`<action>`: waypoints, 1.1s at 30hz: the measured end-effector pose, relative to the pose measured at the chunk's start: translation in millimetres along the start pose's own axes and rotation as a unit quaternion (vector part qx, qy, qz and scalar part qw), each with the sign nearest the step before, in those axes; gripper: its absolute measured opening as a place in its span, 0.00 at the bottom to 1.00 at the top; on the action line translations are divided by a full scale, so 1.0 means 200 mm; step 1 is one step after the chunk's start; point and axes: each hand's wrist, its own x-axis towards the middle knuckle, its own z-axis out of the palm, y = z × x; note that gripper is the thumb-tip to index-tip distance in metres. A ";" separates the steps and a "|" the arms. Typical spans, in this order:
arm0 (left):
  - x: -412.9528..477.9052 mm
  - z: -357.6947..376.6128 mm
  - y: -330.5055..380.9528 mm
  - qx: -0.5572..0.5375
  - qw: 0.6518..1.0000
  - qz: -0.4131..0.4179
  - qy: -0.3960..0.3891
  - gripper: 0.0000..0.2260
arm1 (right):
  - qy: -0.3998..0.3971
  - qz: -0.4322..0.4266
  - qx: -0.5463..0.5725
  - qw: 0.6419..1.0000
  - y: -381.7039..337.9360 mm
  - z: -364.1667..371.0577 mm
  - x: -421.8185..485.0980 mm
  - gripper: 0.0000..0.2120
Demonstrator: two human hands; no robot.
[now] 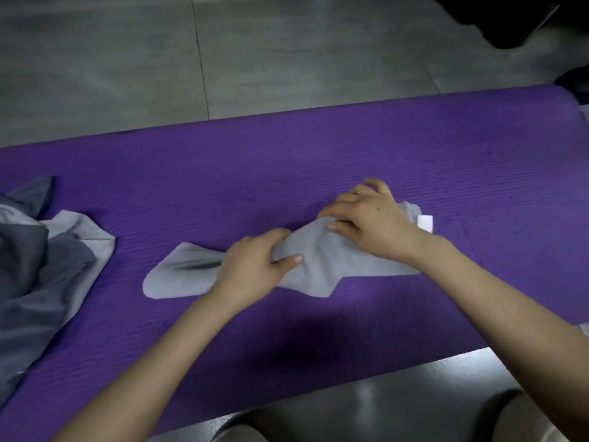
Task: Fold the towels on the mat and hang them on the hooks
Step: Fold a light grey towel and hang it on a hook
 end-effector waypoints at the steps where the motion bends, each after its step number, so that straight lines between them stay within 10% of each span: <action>1: 0.02 -0.07 0.01 -0.025 1.000 -0.015 -0.008 0.26 | 0.021 0.020 -0.007 1.000 -0.01 -0.01 0.02 0.21; 6: 0.04 -0.26 0.08 -0.293 0.952 -0.091 0.005 0.09 | 0.214 0.208 0.017 0.954 -0.13 -0.03 0.02 0.22; 8: 0.03 -0.28 0.10 -0.364 0.922 -0.128 0.033 0.08 | 0.133 0.314 0.159 0.926 -0.19 -0.01 -0.03 0.26; 11: 0.01 -0.29 0.14 -0.463 0.868 -0.170 0.057 0.07 | -0.013 0.373 0.485 0.791 -0.28 0.02 -0.06 0.43; 14: -0.01 -0.30 0.19 -0.537 0.821 -0.188 0.058 0.07 | 0.036 0.331 0.588 0.737 -0.33 0.01 -0.05 0.29; 24: 0.11 -0.28 0.10 -0.585 0.787 -0.189 0.051 0.18 | 0.118 0.293 0.608 0.728 -0.22 0.02 0.20 0.25; 29: 0.19 -0.30 0.02 -0.456 0.861 -0.164 0.156 0.14 | 0.096 0.264 0.518 0.808 -0.15 0.02 0.40 0.24; 33: 0.24 -0.27 0.06 -0.438 0.847 -0.191 0.232 0.09 | 0.070 0.258 0.476 0.838 -0.12 -0.04 0.43 0.23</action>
